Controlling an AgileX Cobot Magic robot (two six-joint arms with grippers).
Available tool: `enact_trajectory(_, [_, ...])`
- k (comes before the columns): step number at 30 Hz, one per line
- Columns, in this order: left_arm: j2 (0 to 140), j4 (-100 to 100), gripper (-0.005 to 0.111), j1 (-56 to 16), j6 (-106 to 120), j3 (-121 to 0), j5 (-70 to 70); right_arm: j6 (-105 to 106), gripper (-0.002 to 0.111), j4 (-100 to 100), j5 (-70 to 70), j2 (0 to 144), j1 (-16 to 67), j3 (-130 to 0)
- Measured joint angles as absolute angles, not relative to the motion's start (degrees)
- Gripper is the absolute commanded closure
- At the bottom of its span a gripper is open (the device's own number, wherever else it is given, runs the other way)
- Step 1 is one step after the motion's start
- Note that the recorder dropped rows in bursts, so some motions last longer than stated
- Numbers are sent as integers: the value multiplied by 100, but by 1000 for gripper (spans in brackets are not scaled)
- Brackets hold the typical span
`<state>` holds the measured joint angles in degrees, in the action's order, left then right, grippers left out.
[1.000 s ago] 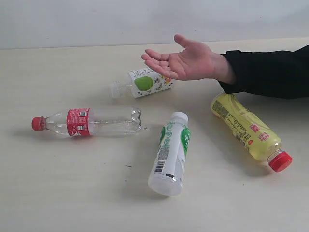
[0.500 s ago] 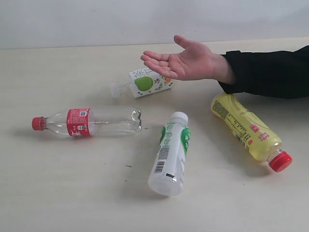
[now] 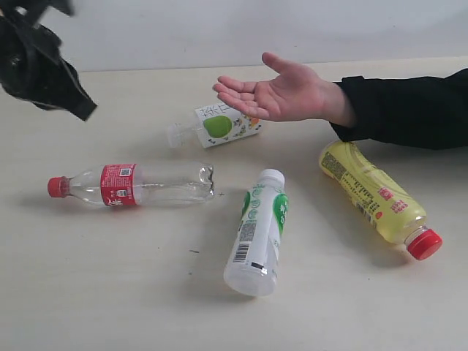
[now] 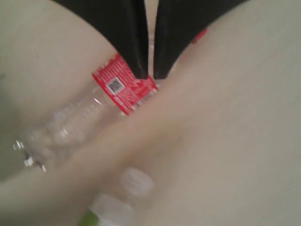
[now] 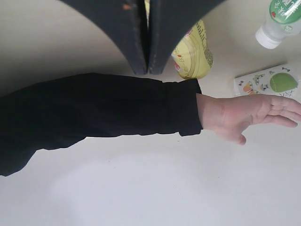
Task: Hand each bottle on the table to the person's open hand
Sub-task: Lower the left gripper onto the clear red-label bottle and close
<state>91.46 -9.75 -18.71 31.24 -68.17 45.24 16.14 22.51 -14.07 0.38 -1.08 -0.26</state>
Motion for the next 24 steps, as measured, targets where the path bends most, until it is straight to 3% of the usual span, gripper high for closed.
enact_trajectory(5, [10219, -1067, 31, -2104, 4364, -7545, 5077, 1614, 108, 2251, -1407, 38, -108, -26])
enact_trajectory(7, [10411, -1067, 24, -2197, 4943, -7618, 5098, 1614, 108, 2251, -1407, 38, -108, -26])
enact_trajectory(13, [10774, -1067, 25, -2474, 6526, -7637, 5163, 1614, 108, 2251, -1407, 38, -108, -26])
enact_trajectory(24, [10985, -1067, 25, -2514, 6645, -7637, 5142, 1614, 108, 2251, -1407, 38, -108, -26])
